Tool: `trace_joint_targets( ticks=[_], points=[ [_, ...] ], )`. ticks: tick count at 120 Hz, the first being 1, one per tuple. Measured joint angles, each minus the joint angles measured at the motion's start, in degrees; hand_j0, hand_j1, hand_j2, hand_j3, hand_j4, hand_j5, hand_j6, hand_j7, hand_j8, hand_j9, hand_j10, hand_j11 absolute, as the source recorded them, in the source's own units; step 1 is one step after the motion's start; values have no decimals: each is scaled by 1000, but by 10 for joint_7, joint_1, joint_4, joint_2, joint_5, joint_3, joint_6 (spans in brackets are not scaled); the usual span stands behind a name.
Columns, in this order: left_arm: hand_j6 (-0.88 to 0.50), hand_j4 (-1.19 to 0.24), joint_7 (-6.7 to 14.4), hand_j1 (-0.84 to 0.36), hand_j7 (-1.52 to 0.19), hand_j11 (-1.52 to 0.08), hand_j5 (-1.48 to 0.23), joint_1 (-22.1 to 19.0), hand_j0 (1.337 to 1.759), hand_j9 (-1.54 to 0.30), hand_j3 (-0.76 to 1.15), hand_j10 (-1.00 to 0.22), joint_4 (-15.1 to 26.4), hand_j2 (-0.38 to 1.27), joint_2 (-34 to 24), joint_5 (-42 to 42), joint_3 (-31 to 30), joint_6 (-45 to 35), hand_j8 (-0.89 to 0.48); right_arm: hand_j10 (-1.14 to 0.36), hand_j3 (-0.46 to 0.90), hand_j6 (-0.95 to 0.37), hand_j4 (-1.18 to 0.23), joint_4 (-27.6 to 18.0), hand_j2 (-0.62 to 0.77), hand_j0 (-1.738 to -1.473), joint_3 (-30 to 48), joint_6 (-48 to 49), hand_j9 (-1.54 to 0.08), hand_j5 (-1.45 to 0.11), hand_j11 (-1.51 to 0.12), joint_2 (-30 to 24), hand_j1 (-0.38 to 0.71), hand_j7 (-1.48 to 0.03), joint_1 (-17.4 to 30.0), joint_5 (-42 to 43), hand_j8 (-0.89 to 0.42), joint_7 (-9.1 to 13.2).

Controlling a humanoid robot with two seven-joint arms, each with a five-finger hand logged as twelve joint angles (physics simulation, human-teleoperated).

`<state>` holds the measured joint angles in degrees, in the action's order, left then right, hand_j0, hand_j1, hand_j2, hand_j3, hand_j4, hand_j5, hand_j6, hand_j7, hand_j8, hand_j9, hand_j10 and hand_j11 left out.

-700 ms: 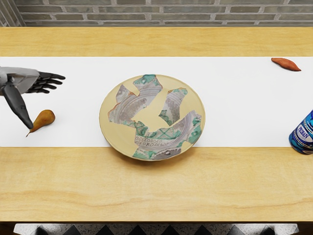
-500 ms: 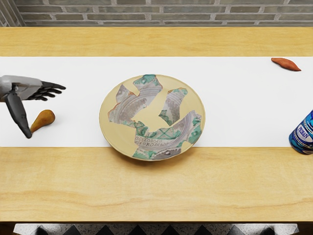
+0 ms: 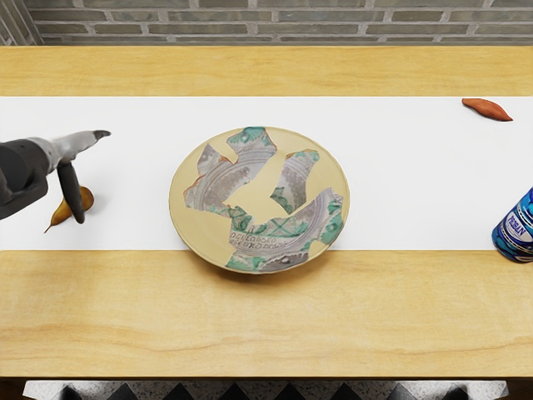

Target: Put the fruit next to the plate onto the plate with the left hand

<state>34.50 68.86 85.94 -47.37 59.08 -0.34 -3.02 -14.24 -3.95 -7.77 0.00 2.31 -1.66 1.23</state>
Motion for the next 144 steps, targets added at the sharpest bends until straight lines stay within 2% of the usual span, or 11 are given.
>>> trace_joint_targets(
  ticks=[26,67,89,105,144],
  points=[
    [-8,-6,4,349,-1,0,-1,-7,1658,0,0,-5,16,3,-2,27,-2,15,-7,-29,0,-29,-29,0,-6,-1658,1,1,-38,-38,-38,0,-314,-38,0,0,-29,0],
    [-39,-37,5,315,-40,-40,-41,-18,1658,-40,0,-36,7,9,-5,74,-40,13,-38,-29,0,-29,-29,0,-6,-1658,1,3,-38,-38,-38,0,-314,-38,0,0,-29,0],
    [-104,-102,5,237,-124,-124,-125,-21,1658,-124,0,-101,-6,22,0,89,-44,5,-103,-29,0,-29,-29,0,-6,-1658,1,3,-38,-38,-38,0,-314,-38,0,0,-29,0],
    [-127,-125,5,209,-155,-155,-156,-24,1658,-155,0,-125,-19,27,26,108,-45,3,-127,-29,0,-29,-29,0,-6,-1658,1,3,-38,-38,-38,0,-314,-38,0,0,-29,0],
    [-211,-209,5,110,-263,-263,-264,-41,1658,-263,0,-208,-29,44,26,121,-46,-17,-210,-29,0,-29,-29,0,-6,-1658,1,3,-38,-38,-38,0,-314,-38,0,1,-29,0]
  ],
)
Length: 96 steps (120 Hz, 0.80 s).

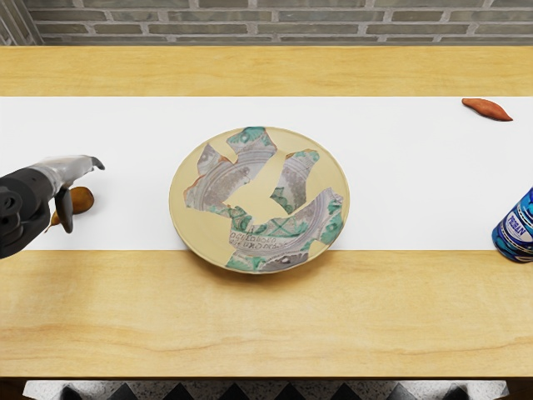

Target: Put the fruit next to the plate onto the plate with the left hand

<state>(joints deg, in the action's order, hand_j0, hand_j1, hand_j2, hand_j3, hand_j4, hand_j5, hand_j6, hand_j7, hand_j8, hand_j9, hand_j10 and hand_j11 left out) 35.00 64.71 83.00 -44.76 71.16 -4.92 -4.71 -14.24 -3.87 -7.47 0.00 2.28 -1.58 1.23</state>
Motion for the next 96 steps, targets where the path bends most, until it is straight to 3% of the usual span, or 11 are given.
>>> trace_joint_targets(
  ticks=[28,96],
  points=[
    [-231,-230,0,85,-290,-290,-291,-20,1658,-290,0,-229,-7,49,8,15,0,-32,-231,-29,0,-29,-29,0,-6,-1658,0,0,-38,-38,-38,0,-314,-38,0,0,-29,0],
    [-337,-335,0,-42,-429,-428,-429,-18,1658,-428,0,-335,-32,71,20,18,-20,-27,-336,-29,0,-29,-29,0,-6,-1658,0,0,-38,-38,-38,0,-314,-38,1,0,-29,0]
  ],
)
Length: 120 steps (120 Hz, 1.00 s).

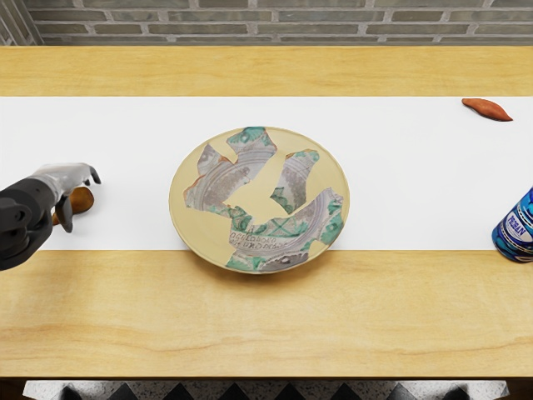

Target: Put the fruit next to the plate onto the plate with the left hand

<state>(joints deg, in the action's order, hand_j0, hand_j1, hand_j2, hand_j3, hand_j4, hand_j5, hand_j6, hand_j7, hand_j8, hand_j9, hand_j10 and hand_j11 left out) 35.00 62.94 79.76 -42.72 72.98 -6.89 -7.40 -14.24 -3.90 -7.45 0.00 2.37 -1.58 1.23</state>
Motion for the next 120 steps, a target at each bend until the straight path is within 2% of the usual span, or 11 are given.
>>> trace_joint_targets(
  ticks=[59,76,86,106,111,120],
  points=[
    [-520,-528,0,-275,-682,-682,-683,-2,1658,-682,0,-528,-1,113,8,-2,0,-5,-526,-29,0,-29,-29,0,-6,-1658,0,0,-38,-38,-38,0,-314,-38,0,0,-29,0],
    [-534,-579,0,-285,-755,-756,-754,-3,1656,-756,0,-577,-1,186,6,-4,0,-6,-516,-29,0,-29,-29,0,-6,-1658,0,0,-38,-38,-38,0,-314,-38,0,0,-29,0],
    [-522,-613,0,-287,-786,-794,-775,-5,1654,-795,7,-602,-1,167,6,-2,0,-6,-494,-29,0,-29,-29,0,-6,-1658,0,0,-38,-38,-38,0,-314,-38,0,0,-29,0],
    [-515,-654,1,-288,-839,-838,-826,-5,1663,-843,-78,-645,-1,197,8,-3,0,-4,-479,-29,0,-29,-29,0,-6,-1658,0,0,-38,-38,-38,0,-314,-38,0,0,-29,0],
    [-535,-659,1,-289,-850,-847,-839,-3,1659,-852,-159,-653,-1,270,8,-4,1,-3,-490,-29,0,-29,-29,0,-6,-1658,0,0,-38,-38,-38,0,-314,-38,0,0,-29,0],
    [-562,-669,1,-290,-867,-863,-855,1,1657,-867,-110,-663,-1,305,8,-11,1,-2,-504,-29,0,-29,-29,0,-6,-1658,0,0,-38,-38,-38,0,-314,-38,0,0,-29,0]
  ],
)
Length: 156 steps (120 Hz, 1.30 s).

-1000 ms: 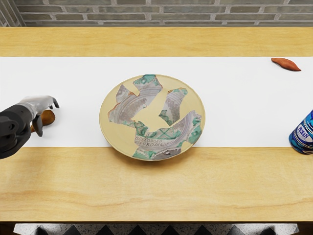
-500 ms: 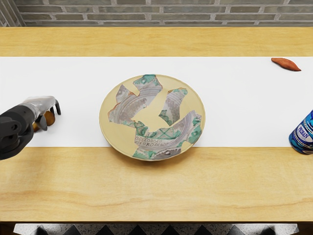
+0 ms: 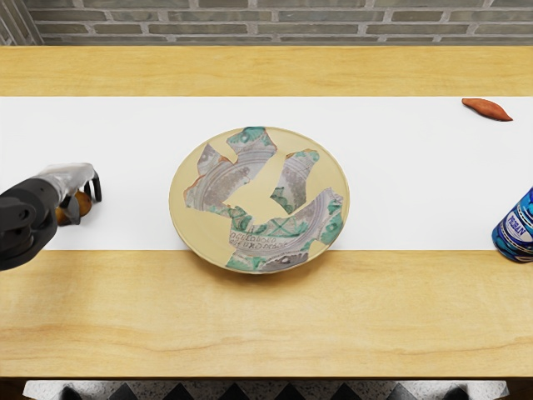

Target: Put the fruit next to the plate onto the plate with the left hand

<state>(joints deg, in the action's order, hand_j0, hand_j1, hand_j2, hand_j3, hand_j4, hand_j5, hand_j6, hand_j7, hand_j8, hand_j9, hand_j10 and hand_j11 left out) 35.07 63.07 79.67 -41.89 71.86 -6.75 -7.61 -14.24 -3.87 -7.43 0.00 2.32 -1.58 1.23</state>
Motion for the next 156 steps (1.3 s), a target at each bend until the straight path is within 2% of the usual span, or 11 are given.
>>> trace_joint_targets(
  ticks=[19,25,31,63,79,106,111,112,125,138,156],
  points=[
    [-568,-687,0,-271,-899,-894,-890,4,1655,-899,-51,-683,3,264,6,-6,1,4,-504,-29,0,-29,-29,0,-6,-1658,0,0,-38,-38,-38,0,-314,-38,0,0,-29,0],
    [-561,-686,0,-285,-910,-901,-904,16,1655,-906,-40,-677,8,305,7,-8,1,5,-493,-29,0,-29,-29,0,-6,-1658,0,0,-38,-38,-38,0,-314,-38,0,0,-29,0],
    [-546,-692,0,-284,-912,-908,-906,26,1655,-910,-31,-668,12,264,7,-9,1,13,-479,-29,0,-29,-29,0,-6,-1658,0,0,-38,-38,-38,0,-314,-38,0,0,-29,0],
    [-510,-692,-1,-304,-934,-918,-930,105,1655,-924,-8,-657,25,274,13,-51,1,91,-452,-29,0,-29,-29,0,-6,-1658,0,0,-38,-38,-38,0,-314,-38,-1,0,-29,0],
    [-517,-704,0,-310,-940,-927,-935,150,1655,-927,-4,-665,27,294,21,-98,2,124,-459,-29,0,-29,-29,0,-6,-1658,-1,0,-38,-38,-38,0,-314,-38,-1,0,-29,0],
    [-573,-715,-1,-342,-960,-943,-952,229,1657,-945,-1,-696,25,463,56,-174,2,160,-484,-29,0,-29,-29,0,-6,-1658,-1,0,-38,-38,-38,0,-314,-38,-1,0,-29,-1],
    [-580,-716,-1,-363,-964,-944,-957,240,1657,-946,-1,-693,24,557,57,-184,2,164,-492,-29,0,-29,-29,0,-6,-1658,-1,0,-38,-38,-38,0,-314,-38,-1,0,-29,-1],
    [-582,-717,-1,-357,-965,-945,-957,242,1657,-947,-1,-695,24,514,58,-185,2,164,-495,-29,0,-29,-29,0,-6,-1658,-1,0,-38,-38,-38,0,-314,-38,-1,0,-29,-1],
    [-579,-730,-1,-366,-982,-962,-972,258,1657,-963,-1,-704,23,566,59,-206,1,171,-489,-29,0,-29,-29,0,-6,-1658,-1,0,-38,-38,-38,0,-314,-38,-1,0,-29,-1],
    [-584,-740,-1,-348,-995,-976,-988,271,1656,-976,0,-708,22,528,63,-223,1,175,-493,-29,0,-29,-29,0,-6,-1658,-1,0,-38,-38,-38,0,-314,-38,-1,0,-29,-1],
    [-588,-748,-1,-349,-993,-991,-1000,285,1656,-985,0,-706,8,544,101,-254,1,175,-501,-29,0,-29,-29,3,-6,-1658,-1,0,-38,-38,-38,0,-314,-38,-4,0,-29,-1]
  ],
)
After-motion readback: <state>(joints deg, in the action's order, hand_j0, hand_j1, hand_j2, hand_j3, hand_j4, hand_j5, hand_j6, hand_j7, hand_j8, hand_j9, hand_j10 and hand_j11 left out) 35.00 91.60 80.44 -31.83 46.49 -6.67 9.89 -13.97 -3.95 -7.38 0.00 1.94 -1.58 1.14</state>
